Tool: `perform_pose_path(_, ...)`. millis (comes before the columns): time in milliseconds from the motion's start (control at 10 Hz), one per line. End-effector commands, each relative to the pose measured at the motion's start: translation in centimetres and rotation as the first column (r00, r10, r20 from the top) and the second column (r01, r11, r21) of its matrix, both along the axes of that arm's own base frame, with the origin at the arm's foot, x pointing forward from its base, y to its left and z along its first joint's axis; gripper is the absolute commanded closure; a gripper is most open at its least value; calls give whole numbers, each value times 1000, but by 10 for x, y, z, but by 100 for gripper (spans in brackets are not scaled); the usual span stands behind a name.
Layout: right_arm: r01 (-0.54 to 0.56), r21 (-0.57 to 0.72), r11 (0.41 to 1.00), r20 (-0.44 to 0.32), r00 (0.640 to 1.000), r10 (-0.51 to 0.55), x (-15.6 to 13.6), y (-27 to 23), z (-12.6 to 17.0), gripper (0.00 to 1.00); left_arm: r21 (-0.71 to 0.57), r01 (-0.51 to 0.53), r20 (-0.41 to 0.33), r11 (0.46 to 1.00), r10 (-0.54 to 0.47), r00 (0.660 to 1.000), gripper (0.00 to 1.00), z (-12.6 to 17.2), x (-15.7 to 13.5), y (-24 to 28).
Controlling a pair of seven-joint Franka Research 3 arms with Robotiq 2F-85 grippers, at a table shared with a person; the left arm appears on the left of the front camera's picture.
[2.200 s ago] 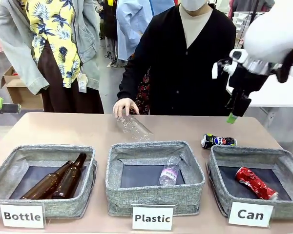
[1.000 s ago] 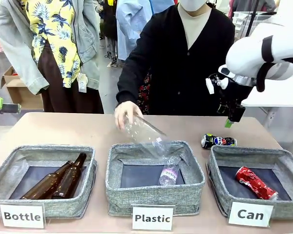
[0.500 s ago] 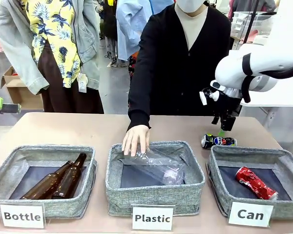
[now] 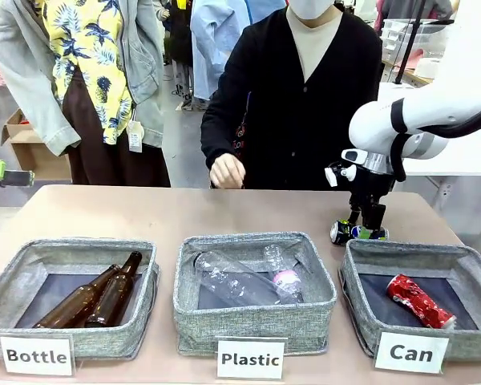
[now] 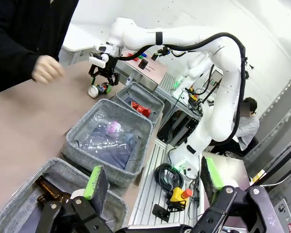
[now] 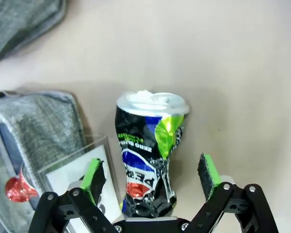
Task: Sort the can waste into the basket.
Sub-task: Pick up the can waste from the table and place it in the right Fabric basket.
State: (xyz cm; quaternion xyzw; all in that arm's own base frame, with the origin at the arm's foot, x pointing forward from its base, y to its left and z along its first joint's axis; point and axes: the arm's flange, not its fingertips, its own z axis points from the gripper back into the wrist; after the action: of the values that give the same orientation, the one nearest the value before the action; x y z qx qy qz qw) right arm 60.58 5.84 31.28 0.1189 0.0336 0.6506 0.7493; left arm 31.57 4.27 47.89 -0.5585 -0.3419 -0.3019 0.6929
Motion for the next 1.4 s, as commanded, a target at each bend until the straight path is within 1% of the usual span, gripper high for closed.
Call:
perform_pose_path(0, 28, -51, 998, 7, 1000, -28, 5, 10, -6, 0, -8, 10, 13, 1000, -10, 1000, 0, 2, -2, 2)
perform_pose_path(300, 40, -64, 997, -40, 998, -42, -1, 13, -27, 0, -8, 10, 13, 1000, -10, 1000, 0, 2, -2, 2)
perform_pose_path(400, 45, -93, 995, -39, 998, -48, -2, 16, -33, 0, -8, 10, 13, 1000, -10, 1000, 0, 2, -2, 2)
perform_pose_path(600, 42, -104, 994, -35, 998, -46, -4, 19, -39, 0, -8, 10, 13, 1000, -10, 1000, 0, 2, -2, 2)
perform_pose_path(700, 10, -108, 994, -43, 999, -15, -6, 20, -39, 0, -8, 10, 13, 1000, -10, 1000, 0, 2, -2, 2)
perform_pose_path(800, -17, -115, 993, -36, 999, 13, -8, 21, -38, 59, -8, 10, 13, 1000, -10, 1000, 0, 2, -2, 2)
perform_pose_path(900, -18, -113, 993, -40, 999, 13, -7, 20, -37, 59, -8, 10, 13, 1000, -10, 1000, 0, 2, -2, 2)
perform_pose_path(1000, -21, -115, 993, -25, 1000, 18, -7, 19, -37, 100, -8, 10, 13, 1000, -10, 1000, 0, 2, -2, 2)
perform_pose_path(1200, -17, -103, 995, -16, 1000, 16, -6, 16, -34, 100, -8, 10, 13, 1000, -10, 1000, 0, 2, -2, 2)
perform_pose_path(1300, -17, -101, 995, -15, 1000, 15, -6, 16, -34, 86, -8, 10, 13, 1000, -10, 1000, 0, 2, -2, 2)
